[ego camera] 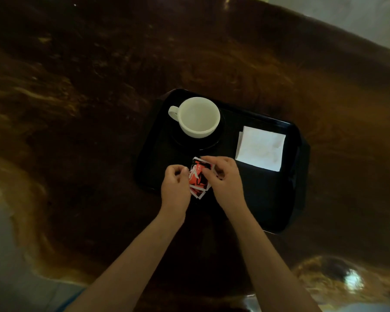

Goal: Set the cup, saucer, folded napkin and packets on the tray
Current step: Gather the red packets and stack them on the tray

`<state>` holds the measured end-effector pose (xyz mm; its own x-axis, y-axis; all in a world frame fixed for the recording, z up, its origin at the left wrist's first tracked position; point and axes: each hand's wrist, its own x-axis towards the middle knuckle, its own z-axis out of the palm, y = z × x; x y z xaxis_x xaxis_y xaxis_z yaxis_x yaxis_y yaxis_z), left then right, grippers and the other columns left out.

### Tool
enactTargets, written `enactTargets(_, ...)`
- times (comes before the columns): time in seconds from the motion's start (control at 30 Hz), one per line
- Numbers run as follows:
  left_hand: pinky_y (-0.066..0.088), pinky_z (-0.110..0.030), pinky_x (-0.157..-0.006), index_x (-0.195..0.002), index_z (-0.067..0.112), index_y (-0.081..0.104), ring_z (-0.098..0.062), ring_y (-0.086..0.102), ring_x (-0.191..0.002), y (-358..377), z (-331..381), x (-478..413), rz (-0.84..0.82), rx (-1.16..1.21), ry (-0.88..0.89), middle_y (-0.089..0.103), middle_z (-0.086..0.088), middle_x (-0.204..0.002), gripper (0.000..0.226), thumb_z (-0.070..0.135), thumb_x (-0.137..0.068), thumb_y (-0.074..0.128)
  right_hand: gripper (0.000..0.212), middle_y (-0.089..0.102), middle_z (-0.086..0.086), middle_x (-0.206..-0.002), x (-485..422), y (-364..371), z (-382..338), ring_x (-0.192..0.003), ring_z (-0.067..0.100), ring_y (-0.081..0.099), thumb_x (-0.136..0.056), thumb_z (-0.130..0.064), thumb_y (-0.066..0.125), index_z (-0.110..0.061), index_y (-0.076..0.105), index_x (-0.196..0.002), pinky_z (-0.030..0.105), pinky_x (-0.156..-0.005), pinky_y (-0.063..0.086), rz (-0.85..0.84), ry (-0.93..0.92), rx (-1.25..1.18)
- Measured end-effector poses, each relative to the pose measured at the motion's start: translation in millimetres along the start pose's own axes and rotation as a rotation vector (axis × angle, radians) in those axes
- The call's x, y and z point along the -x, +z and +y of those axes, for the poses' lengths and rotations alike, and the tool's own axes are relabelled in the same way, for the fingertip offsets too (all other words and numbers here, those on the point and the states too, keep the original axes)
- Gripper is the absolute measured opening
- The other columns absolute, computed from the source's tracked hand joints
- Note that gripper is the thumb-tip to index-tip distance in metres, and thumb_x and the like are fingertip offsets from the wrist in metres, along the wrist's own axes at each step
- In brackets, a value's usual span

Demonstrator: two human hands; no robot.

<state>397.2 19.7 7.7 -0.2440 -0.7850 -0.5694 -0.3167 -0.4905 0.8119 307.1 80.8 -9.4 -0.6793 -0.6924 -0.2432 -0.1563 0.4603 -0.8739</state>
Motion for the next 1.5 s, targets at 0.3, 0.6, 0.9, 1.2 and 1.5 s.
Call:
enactTargets(0.3, 0.049, -0.021, -0.064, -0.097, 0.023, 0.045, -0.006, 0.059, -0.076, 19, -15, 0, 0.093, -0.145, 0.077, 0.055, 0.008, -0.085, 0.004, 0.022, -0.097, 0.041, 0.03, 0.055, -0.003, -0.122, 6, 21, 6, -0.106, 0.008, 0.055, -0.09, -0.011, 0.055, -0.02, 0.057, -0.119, 0.025, -0.089, 0.05, 0.224, 0.287, -0.223)
enactTargets(0.6, 0.041, -0.013, -0.061, -0.091, 0.017, 0.054, -0.003, 0.054, -0.075, -7, -22, -28, -0.029, -0.462, 0.267, 0.054, 0.011, -0.081, 0.007, 0.017, -0.094, 0.049, 0.03, 0.057, 0.001, -0.119, -18, 10, 24, -0.091, -0.001, 0.053, -0.089, -0.012, 0.058, -0.018, 0.06, -0.118, 0.01, -0.074, 0.05, -0.051, 0.103, 0.09)
enactTargets(0.9, 0.042, -0.013, -0.067, -0.088, 0.02, 0.056, -0.002, 0.055, -0.081, 0, -25, -32, -0.122, -0.585, 0.412, 0.058, 0.006, -0.09, 0.009, 0.012, -0.091, 0.052, 0.046, 0.045, 0.004, -0.129, 16, 10, 30, -0.091, 0.003, 0.052, -0.09, -0.015, 0.057, -0.014, 0.042, -0.134, 0.01, -0.072, 0.045, 0.125, 0.163, 0.123)
enactTargets(1.2, 0.045, -0.017, -0.078, -0.091, 0.018, 0.06, -0.006, 0.055, -0.091, -1, -31, -37, -0.179, -0.723, 0.536, 0.061, 0.005, -0.095, 0.007, 0.016, -0.09, 0.053, 0.051, 0.045, 0.005, -0.131, 15, 17, 27, -0.105, 0.008, 0.054, -0.087, -0.004, 0.057, -0.012, 0.041, -0.135, 0.024, -0.091, 0.051, 0.094, 0.13, 0.056)
enactTargets(1.5, 0.043, -0.014, -0.075, -0.095, 0.021, 0.065, -0.002, 0.055, -0.085, -18, -37, -6, -0.296, -0.892, 0.529, 0.062, 0.008, -0.093, 0.009, 0.023, -0.086, 0.06, 0.041, 0.048, 0.0, -0.133, -28, -10, 31, -0.124, 0.012, 0.033, -0.092, -0.012, 0.05, -0.018, 0.049, -0.133, 0.018, -0.099, 0.024, -0.123, -0.116, 0.367)
